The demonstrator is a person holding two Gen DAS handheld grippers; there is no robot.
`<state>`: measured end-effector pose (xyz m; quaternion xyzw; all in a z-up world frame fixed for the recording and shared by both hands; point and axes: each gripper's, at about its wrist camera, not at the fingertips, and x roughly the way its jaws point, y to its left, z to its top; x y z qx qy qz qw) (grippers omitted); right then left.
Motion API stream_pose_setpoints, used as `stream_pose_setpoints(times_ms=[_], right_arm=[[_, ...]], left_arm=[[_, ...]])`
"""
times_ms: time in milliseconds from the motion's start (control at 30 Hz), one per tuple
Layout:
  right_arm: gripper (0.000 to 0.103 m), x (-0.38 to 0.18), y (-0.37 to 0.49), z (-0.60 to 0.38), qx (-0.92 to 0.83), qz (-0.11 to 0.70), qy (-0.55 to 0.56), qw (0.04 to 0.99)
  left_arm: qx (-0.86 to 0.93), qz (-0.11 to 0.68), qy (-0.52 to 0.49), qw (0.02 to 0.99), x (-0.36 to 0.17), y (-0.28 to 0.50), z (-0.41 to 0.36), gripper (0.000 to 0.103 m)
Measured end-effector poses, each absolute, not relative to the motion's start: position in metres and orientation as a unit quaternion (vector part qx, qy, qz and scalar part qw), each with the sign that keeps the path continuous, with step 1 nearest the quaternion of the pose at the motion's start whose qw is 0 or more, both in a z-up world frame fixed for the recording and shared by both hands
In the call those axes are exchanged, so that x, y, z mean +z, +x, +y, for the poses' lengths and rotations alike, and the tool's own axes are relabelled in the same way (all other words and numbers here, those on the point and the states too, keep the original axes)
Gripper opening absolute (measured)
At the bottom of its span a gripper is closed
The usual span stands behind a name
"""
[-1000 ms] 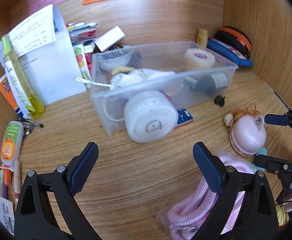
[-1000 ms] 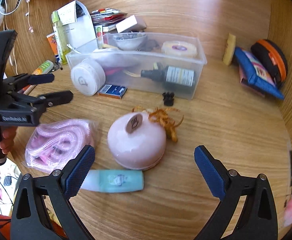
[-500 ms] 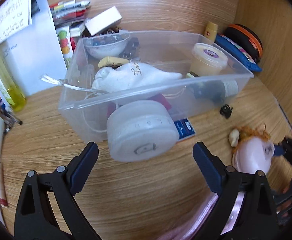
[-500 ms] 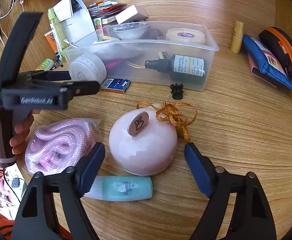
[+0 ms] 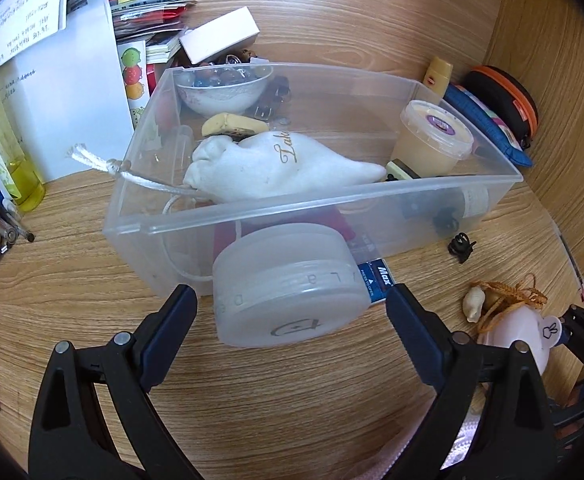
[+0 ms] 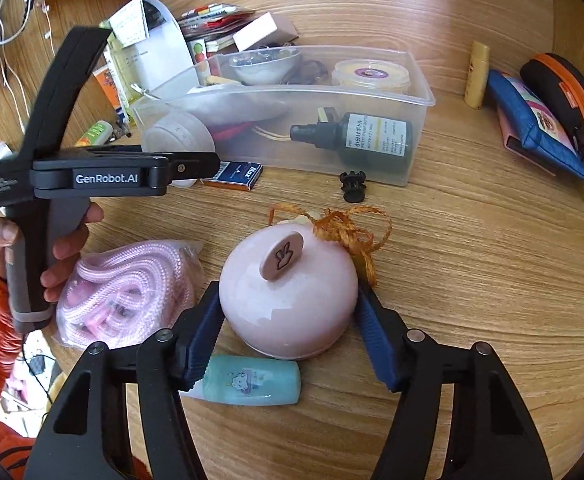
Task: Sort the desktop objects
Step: 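Grasp the pink round lidded pot with the right tool while the left tool grasps the white round container, then lift and carry the pink pot and white container over the clear box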
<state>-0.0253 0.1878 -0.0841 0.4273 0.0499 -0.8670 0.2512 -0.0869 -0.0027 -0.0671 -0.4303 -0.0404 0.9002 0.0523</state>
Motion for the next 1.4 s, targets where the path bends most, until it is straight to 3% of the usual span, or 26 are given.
stream_pose_setpoints(times_ms=[133, 367, 1000, 1400], right_arm=[[0.061, -0.075, -0.017, 0.187, -0.874, 0.058, 0.413, 0.248], [0.061, -0.056, -0.007, 0.193, -0.884, 0.068, 0.393, 0.243], [0.061, -0.019, -0.024, 0.210, -0.904, 0.031, 0.355, 0.236], [0.061, 0.003, -0.052, 0.182, -0.912, 0.018, 0.320, 0.257]], left_arm=[[0.901, -0.054, -0.427, 0.054, -0.068, -0.086, -0.006, 0.093], [0.896, -0.072, -0.432, 0.071, -0.064, -0.089, -0.014, 0.068], [0.912, -0.049, -0.402, 0.069, -0.046, -0.060, -0.016, 0.068], [0.937, -0.052, -0.339, 0.067, -0.003, -0.046, -0.025, 0.068]])
